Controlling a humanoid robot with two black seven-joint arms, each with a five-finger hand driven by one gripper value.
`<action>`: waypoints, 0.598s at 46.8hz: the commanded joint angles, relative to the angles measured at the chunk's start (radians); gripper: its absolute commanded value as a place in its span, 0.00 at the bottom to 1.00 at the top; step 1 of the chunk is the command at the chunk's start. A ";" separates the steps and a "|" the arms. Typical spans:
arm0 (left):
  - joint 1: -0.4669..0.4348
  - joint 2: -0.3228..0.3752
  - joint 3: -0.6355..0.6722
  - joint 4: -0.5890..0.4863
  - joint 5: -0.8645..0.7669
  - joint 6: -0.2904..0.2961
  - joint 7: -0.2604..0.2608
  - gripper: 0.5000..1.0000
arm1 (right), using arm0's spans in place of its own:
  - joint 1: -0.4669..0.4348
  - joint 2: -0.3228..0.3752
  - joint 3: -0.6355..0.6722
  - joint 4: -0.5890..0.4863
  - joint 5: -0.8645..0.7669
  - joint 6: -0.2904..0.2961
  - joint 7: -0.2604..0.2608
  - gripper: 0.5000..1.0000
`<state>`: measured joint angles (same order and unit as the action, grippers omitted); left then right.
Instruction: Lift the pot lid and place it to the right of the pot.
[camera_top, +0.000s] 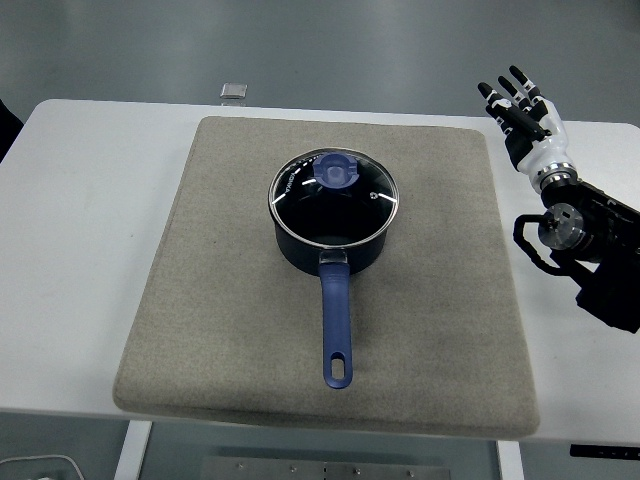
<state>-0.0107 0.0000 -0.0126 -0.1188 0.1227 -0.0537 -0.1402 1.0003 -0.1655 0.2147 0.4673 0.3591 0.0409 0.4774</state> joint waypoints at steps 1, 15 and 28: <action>0.000 0.000 0.000 -0.001 0.000 0.000 -0.001 1.00 | 0.003 -0.003 0.000 0.001 0.000 0.002 0.013 0.83; 0.000 0.000 0.000 0.001 0.000 0.000 0.001 1.00 | 0.017 -0.025 0.000 -0.001 0.000 0.002 0.017 0.83; 0.000 0.000 0.000 -0.001 0.000 0.000 0.001 1.00 | 0.055 -0.046 0.003 -0.003 0.000 0.002 0.024 0.83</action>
<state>-0.0106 0.0000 -0.0127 -0.1188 0.1227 -0.0537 -0.1401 1.0406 -0.2039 0.2177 0.4647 0.3589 0.0441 0.5001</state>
